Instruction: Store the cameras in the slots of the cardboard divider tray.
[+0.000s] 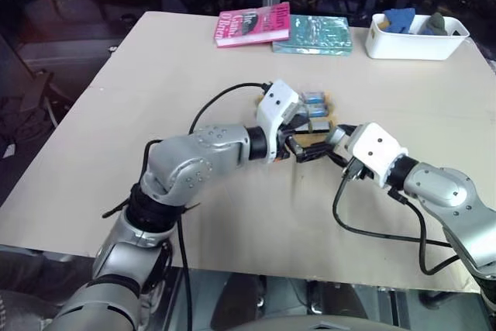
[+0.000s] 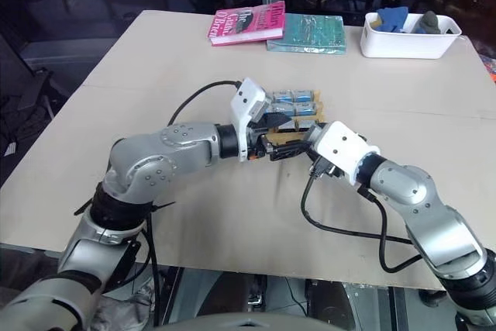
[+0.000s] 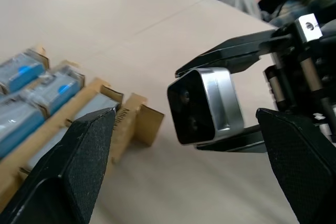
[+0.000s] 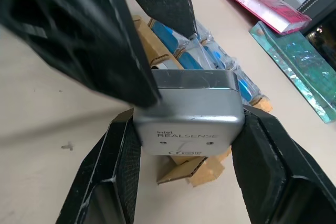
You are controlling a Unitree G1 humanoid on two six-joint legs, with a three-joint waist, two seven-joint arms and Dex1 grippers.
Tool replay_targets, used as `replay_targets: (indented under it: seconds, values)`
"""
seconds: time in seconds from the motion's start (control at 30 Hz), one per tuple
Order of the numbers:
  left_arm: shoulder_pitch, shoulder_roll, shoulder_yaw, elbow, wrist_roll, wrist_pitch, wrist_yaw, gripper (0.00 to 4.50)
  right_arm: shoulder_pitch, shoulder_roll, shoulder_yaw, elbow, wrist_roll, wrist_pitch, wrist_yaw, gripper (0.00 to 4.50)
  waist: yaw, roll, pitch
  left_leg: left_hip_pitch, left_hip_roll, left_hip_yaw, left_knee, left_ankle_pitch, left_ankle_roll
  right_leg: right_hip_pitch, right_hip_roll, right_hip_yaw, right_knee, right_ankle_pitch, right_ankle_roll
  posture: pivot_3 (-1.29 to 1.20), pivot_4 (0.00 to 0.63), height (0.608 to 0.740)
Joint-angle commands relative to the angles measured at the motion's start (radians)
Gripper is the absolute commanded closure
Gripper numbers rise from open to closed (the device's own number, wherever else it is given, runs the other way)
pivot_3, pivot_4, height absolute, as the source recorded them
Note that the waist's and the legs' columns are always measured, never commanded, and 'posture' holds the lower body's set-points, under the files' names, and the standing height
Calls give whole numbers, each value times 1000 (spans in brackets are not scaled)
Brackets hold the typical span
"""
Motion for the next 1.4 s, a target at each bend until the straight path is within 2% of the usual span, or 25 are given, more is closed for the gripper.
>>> replay_targets:
  seconds: [0.03,0.17,0.27,0.43,0.5,1.1,1.2,1.23,1.27,1.33,1.4]
  values:
    - [-36,-44,-7,-6,60,-14,-19,21,-36,4,7,-48,-30,22,11,2567,-1,0,0,0,0,0,0,0,0,0,0,0,0,0,0,0,150,740]
    - [-59,-95,-1,13,85,20,-27,21,-63,10,27,-53,-59,53,12,2567,-1,0,0,0,0,-1,0,0,0,0,0,0,0,0,0,0,150,740]
    - [-74,-120,-3,27,105,47,-32,809,-78,20,40,-60,-84,81,7,2567,-1,0,0,0,0,-1,0,0,0,0,0,0,0,0,0,0,150,740]
    - [-87,-136,0,28,136,89,-37,2987,-88,35,46,-63,-116,110,3,2567,-1,0,0,0,0,-1,0,0,0,0,0,0,0,0,0,0,150,740]
    - [-91,-139,-2,25,149,100,-42,3557,-90,41,46,-66,-126,119,3,2567,-1,0,0,-1,0,-1,0,0,0,0,0,0,0,0,0,0,150,740]
    - [-104,-189,33,28,205,160,-51,3557,-102,67,61,-58,-200,154,2,2567,-2,0,0,-1,0,-1,0,0,0,0,0,0,0,0,0,0,150,740]
    - [-99,-200,56,33,202,153,-59,3557,-102,95,21,-66,-151,179,22,2567,-2,0,0,-1,0,-1,0,0,0,0,0,0,0,0,0,0,150,740]
    - [-98,-202,62,35,201,153,-60,3712,-104,109,5,-67,-140,188,21,1512,-2,0,0,-1,0,-1,0,0,0,0,0,0,0,0,0,0,150,740]
    - [-98,-198,63,36,204,149,-69,3712,-106,107,4,-69,-142,188,24,1263,-2,0,0,0,0,-1,0,0,0,0,0,0,0,0,0,0,150,740]
    - [-95,-194,84,46,202,133,-87,3712,-103,89,15,-76,-163,179,29,185,-2,0,0,0,0,-1,0,0,0,0,0,0,0,0,0,0,150,740]
    - [-92,-182,111,59,192,118,-117,3712,-86,73,9,-83,-166,171,38,185,-1,0,0,0,0,-1,0,0,0,0,0,-1,0,0,0,0,150,740]
